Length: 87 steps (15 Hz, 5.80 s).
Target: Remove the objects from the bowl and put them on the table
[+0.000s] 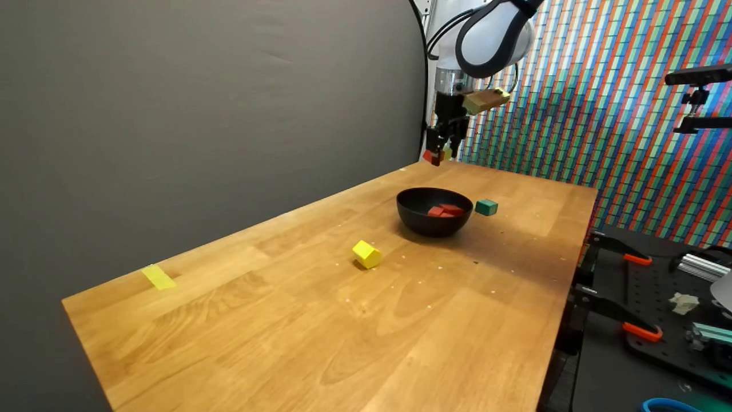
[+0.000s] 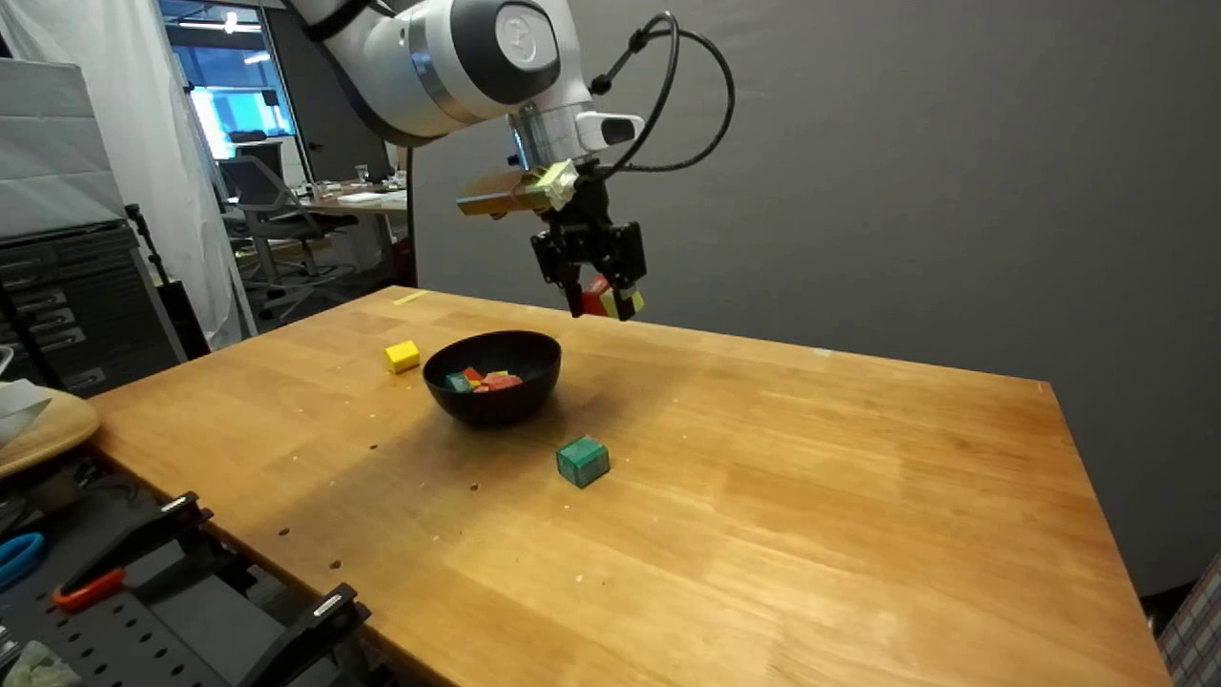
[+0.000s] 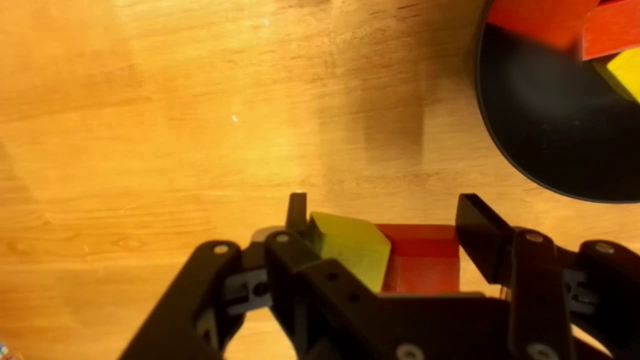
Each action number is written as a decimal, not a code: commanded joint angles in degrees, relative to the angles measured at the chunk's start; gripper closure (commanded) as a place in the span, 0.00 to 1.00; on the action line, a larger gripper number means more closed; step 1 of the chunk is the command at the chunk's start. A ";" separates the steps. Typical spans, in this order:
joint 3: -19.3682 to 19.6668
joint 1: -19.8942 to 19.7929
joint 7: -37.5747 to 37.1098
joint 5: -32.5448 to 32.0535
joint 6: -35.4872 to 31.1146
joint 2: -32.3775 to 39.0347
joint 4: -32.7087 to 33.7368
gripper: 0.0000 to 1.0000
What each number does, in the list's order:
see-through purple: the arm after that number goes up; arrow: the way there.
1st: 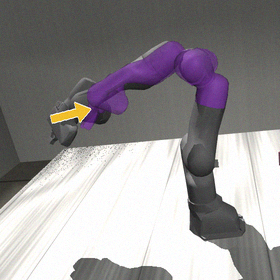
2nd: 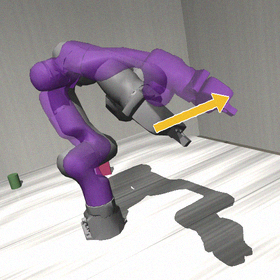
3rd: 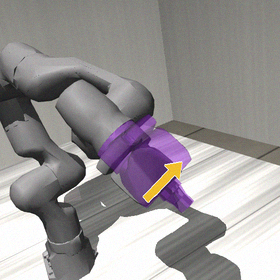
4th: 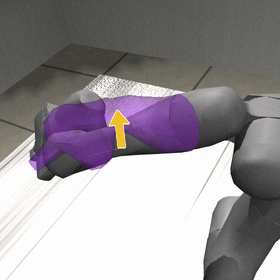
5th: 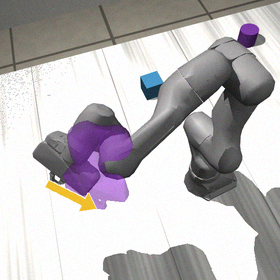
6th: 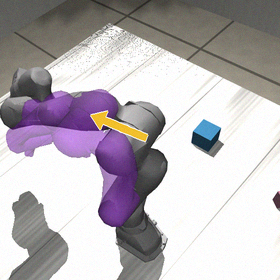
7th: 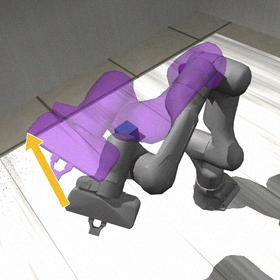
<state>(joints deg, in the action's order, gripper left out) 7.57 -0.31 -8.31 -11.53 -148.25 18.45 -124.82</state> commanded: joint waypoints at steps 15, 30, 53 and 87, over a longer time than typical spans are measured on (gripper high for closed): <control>-0.33 1.36 0.64 4.16 6.44 7.10 9.09 0.00; -7.58 0.04 22.02 3.40 7.63 0.53 -2.59 0.00; -8.58 2.17 16.87 2.32 6.44 10.99 4.67 0.00; -8.61 14.93 11.68 -12.34 12.36 20.36 26.45 0.08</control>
<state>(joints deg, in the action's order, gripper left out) -0.58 14.96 0.79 -25.28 -140.62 40.32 -100.15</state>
